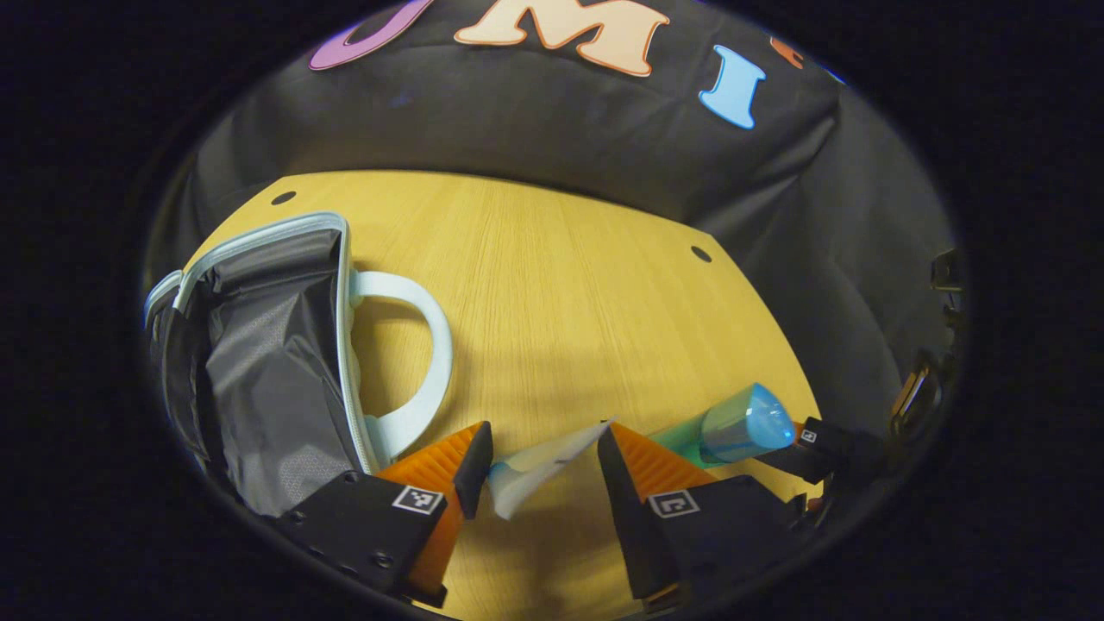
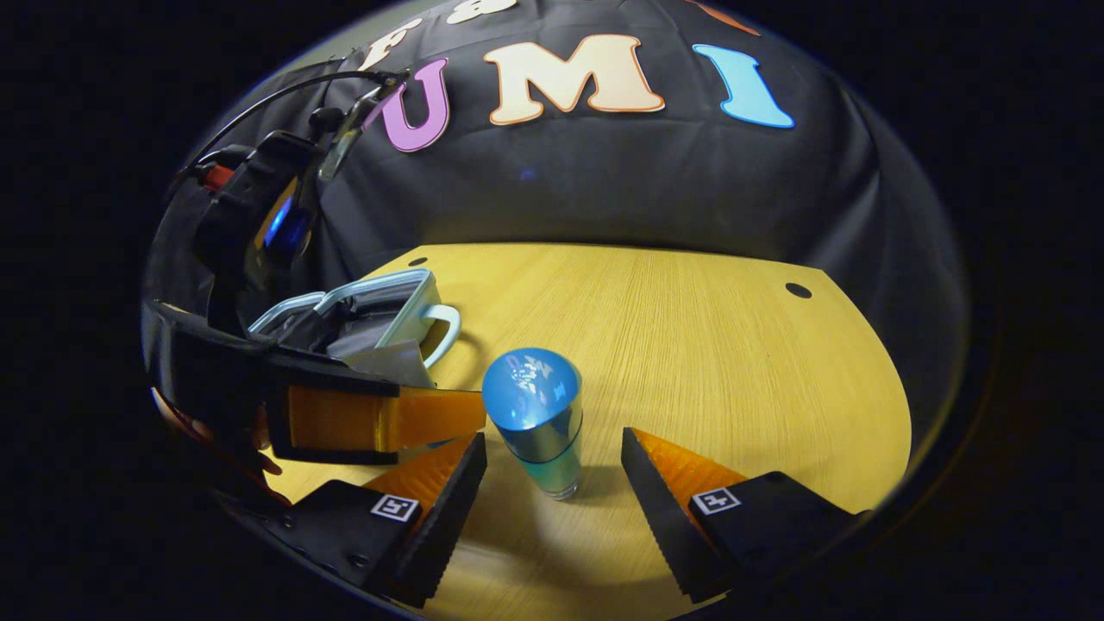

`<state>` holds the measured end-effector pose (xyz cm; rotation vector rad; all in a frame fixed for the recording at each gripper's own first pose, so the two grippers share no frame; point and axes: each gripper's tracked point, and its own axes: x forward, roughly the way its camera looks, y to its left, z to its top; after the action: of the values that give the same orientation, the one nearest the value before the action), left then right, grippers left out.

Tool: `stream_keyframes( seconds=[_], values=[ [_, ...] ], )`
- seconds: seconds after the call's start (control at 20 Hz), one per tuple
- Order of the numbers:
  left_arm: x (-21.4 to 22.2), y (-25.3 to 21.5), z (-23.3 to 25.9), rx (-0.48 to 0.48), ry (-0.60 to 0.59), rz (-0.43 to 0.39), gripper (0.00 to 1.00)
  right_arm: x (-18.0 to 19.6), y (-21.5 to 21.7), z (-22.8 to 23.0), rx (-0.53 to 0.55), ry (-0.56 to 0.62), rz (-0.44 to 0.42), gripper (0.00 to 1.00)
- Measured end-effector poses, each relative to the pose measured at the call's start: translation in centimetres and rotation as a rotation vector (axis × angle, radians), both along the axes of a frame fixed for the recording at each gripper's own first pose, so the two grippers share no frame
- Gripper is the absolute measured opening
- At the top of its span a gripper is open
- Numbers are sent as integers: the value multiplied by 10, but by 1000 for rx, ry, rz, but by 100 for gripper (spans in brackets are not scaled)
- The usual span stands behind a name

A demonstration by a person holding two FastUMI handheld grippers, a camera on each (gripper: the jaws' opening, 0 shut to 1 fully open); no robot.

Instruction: First open the suitcase, pack the skin care products into it, and then close the suitcase.

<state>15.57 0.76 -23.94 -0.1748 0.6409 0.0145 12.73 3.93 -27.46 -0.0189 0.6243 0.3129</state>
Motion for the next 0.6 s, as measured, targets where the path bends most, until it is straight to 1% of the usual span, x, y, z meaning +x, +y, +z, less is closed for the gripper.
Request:
stream_keyframes(
  seconds=[0.05, 0.1, 0.15, 0.2, 0.25, 0.3, 0.45, 0.55, 0.6],
  values=[
    [1, 2, -4, 4, 5, 5, 65, 0, -1, -4, -2, 10, 0, 96],
    [1, 2, -3, 3, 4, 2, 49, 0, -1, -6, -7, 19, 0, 96],
    [4, 4, -5, 8, -4, 2, 45, 1, -1, -8, -12, 24, 2, 99],
    [6, 4, -4, 6, -9, 4, 41, 2, 0, -10, -18, 25, 4, 99],
    [6, 3, -3, -6, -15, 4, 32, 2, -1, -11, -22, 27, 5, 99],
    [5, 4, -1, -11, -16, 9, 28, 1, 0, -12, -23, 29, 7, 99],
    [1, 4, 7, -26, -27, 9, 23, 3, 0, -16, -32, 36, 15, 99],
    [-5, 4, 26, -32, -51, 4, 23, 4, 1, -16, -37, 30, 19, 98],
    [-6, 4, 38, -33, -73, 1, 23, 5, 1, -16, -35, 26, 17, 92]
  ],
)
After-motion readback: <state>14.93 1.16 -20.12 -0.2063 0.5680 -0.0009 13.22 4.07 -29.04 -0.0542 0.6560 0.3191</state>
